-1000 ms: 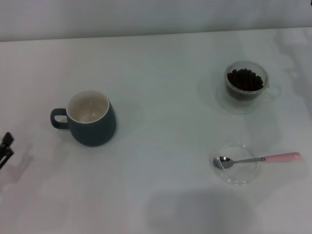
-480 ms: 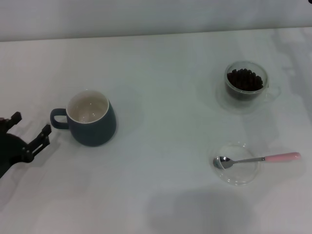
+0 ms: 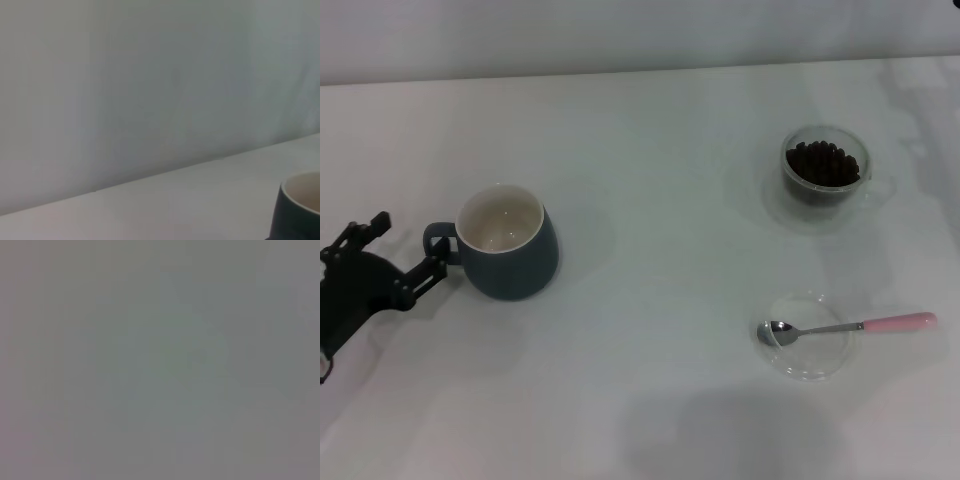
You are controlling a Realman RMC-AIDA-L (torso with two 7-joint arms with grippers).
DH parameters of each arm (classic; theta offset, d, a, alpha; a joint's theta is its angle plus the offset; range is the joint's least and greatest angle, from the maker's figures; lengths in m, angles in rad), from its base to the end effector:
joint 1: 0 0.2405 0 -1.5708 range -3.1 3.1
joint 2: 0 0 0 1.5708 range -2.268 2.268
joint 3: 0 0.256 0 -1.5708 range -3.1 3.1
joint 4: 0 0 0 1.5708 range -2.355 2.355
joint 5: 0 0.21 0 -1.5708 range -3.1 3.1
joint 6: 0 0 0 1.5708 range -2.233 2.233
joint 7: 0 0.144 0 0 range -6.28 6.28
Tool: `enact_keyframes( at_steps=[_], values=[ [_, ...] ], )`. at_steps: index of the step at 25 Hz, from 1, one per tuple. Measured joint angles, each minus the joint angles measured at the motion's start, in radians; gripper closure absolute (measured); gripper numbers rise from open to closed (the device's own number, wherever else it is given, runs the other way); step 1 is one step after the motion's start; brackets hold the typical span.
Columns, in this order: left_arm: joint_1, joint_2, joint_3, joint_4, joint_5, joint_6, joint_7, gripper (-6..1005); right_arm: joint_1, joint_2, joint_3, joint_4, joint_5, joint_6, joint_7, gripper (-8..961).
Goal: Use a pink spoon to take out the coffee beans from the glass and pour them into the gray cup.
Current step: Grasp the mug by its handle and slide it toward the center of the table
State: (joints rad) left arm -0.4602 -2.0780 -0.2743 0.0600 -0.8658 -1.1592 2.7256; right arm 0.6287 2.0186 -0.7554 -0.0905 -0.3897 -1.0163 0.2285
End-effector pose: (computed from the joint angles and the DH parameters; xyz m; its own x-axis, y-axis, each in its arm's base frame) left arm -0.3452 0.3001 -0.0506 0.8152 0.1706 0.5535 0.5498 -0.5286 -0.6468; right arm 0.3351 0.4030 0.0731 0.7000 0.1125 -0.7052 -0.7141 0.0985 -0.6931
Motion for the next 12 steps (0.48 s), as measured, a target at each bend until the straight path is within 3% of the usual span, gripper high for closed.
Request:
enact_keyframes(
  at_steps=[12],
  values=[
    [-0.012, -0.002, -0.004, -0.045, -0.005, 0.043, 0.084, 168, -0.001, 0.002, -0.005, 0.0, -0.001, -0.001, 0.0, 155]
  ],
)
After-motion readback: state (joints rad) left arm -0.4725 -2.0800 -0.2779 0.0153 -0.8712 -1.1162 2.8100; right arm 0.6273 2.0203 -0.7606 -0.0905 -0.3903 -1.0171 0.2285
